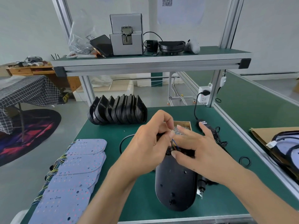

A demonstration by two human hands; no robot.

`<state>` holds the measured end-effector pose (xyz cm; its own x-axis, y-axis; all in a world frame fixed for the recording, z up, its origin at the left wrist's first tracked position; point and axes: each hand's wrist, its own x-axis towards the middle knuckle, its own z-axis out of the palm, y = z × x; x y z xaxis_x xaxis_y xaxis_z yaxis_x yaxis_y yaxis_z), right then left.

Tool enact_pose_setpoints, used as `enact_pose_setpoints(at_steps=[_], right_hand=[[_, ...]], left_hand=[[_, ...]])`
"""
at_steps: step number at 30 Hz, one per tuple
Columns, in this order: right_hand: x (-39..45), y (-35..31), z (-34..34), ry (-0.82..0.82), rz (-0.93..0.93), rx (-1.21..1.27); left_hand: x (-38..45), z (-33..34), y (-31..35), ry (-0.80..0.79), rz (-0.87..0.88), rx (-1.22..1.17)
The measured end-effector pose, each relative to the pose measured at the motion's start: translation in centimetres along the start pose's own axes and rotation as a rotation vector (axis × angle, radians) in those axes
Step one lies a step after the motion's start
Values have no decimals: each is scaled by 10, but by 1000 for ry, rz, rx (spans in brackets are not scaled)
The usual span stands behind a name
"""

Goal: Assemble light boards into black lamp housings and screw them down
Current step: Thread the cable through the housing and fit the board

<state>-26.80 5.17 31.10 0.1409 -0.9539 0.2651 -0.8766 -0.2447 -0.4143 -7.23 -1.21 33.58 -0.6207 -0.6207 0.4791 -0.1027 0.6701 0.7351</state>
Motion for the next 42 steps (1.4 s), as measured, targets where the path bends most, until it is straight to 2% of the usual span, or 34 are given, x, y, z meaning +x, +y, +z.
enact_pose_setpoints(at_steps=[3, 6, 11, 15, 21, 28, 37, 42], right_hand=[[-1, -3, 1, 111, -6, -9], [2, -10, 5, 201, -10, 167], [3, -20, 19, 225, 93, 303], [1, -29, 21, 219, 132, 252], [-1, -31, 25, 257, 144, 224], [-2, -35, 32, 257, 173, 225], [-2, -23, 41, 244, 199, 97], [-5, -15, 40, 179, 168, 70]], left_hand=[[1, 0, 3, 23, 26, 102], [-1, 2, 5, 32, 45, 169], [-7, 6, 3, 88, 27, 124], [-8, 4, 3, 124, -22, -15], [-9, 2, 5, 126, -13, -20], [-11, 2, 5, 120, -7, 1], [-10, 7, -3, 114, -18, 39], [-11, 6, -7, 111, -42, 132]])
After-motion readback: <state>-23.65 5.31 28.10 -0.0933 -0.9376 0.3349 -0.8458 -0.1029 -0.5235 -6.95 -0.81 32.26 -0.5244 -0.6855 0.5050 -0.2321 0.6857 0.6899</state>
